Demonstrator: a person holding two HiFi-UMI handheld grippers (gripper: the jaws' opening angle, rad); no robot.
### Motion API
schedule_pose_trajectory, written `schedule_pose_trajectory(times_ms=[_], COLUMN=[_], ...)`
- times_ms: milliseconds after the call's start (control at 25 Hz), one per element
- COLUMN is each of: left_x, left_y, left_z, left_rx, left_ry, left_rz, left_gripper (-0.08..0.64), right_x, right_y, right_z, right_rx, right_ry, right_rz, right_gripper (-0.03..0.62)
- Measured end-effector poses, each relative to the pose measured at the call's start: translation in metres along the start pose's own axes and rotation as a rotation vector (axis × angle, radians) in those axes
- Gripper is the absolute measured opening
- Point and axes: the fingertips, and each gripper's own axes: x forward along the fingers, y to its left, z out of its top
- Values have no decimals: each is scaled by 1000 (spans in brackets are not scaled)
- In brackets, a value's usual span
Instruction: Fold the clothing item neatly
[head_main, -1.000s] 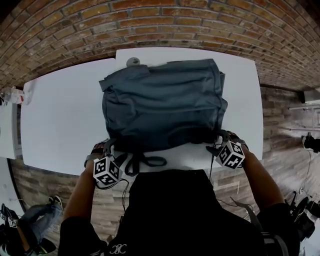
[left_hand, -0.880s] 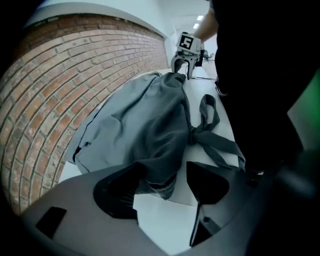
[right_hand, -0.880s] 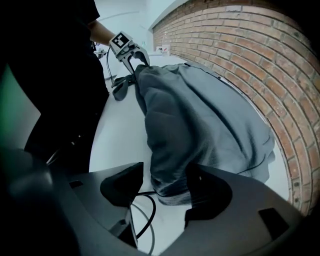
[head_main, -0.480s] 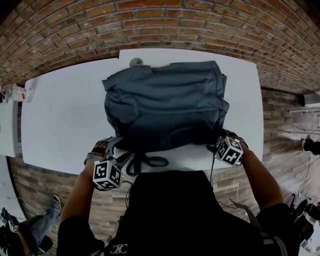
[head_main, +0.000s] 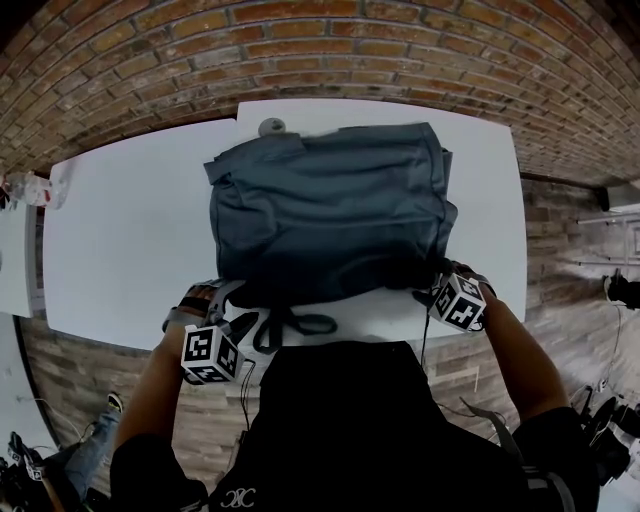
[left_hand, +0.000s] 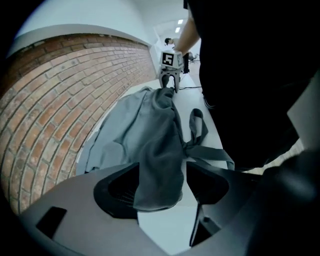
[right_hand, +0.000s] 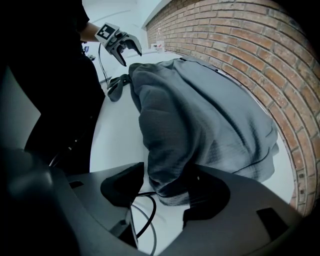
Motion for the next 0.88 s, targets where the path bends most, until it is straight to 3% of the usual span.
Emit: schedule_pose_trajectory(times_ms=[160, 480, 520, 560, 600, 680, 760, 880], left_x=[27, 38, 38, 38, 39, 41, 40, 32], left_y=[-18, -13, -9, -6, -3, -2, -1, 5], left_z=[-13, -28, -29, -30, -30, -31, -30, -24], left_rx=[24, -4, -14, -23, -33, -86, -178, -314], left_ry=[53, 85, 88, 91, 94, 94, 82, 33], left_rz=[-61, -4, 11, 25, 26, -3, -42, -81], left_gripper=[296, 267, 222, 110, 89, 67, 46, 36], right_x=[0, 0, 0, 0, -1, -1, -3, -10], right_y=[0, -3, -5, -7, -8, -10, -14, -14], right_z=[1, 2, 3, 4, 4, 5, 5, 8], right_rx=[0, 28, 32, 31, 26, 12, 11, 63], right_ry=[0, -33, -38, -40, -40, -33, -31, -60], right_rz=[1, 15, 9, 2, -4, -22, -48, -23], right_gripper=[260, 246, 224, 183, 158, 143, 54, 46])
